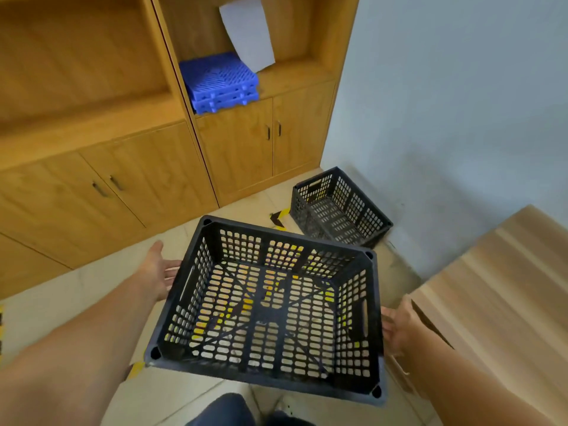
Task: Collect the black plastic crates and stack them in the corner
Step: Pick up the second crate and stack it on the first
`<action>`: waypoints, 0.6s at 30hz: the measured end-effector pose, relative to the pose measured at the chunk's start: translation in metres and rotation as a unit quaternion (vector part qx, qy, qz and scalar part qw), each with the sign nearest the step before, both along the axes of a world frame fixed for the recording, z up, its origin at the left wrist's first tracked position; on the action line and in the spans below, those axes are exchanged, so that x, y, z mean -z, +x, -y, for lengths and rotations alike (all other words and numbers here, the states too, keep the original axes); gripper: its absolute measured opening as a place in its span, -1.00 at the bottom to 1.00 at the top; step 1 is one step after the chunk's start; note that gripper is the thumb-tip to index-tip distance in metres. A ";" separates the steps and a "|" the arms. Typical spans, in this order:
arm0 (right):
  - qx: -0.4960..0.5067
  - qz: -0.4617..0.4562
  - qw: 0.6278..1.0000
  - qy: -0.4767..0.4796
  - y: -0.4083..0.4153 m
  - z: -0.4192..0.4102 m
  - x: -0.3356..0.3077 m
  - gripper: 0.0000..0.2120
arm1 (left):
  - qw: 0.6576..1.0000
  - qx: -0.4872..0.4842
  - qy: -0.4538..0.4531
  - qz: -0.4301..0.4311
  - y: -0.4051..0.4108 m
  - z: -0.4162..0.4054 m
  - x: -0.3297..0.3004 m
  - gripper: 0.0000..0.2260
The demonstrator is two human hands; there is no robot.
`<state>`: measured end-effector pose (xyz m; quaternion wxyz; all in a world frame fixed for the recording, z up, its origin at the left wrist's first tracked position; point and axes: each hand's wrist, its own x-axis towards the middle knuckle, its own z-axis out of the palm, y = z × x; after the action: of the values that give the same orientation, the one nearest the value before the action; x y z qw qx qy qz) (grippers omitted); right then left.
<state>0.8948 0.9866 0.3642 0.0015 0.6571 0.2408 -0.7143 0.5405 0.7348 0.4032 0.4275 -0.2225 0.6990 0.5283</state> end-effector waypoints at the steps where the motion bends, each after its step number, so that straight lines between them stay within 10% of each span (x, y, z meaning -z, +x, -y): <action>1: -0.006 -0.020 1.000 0.009 -0.013 -0.007 -0.008 -0.14 | 1.000 0.002 0.003 -0.001 -0.010 -0.008 -0.003 -0.29; 18: 0.128 0.073 0.986 0.076 -0.182 -0.127 -0.027 -0.24 | 0.986 0.159 0.055 0.016 -0.242 -0.183 -0.010 -0.36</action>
<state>0.7126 1.1141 0.3913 -0.1225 0.7312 0.2076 -0.6381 0.2985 0.9176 0.4135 0.5287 -0.0929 0.6886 0.4876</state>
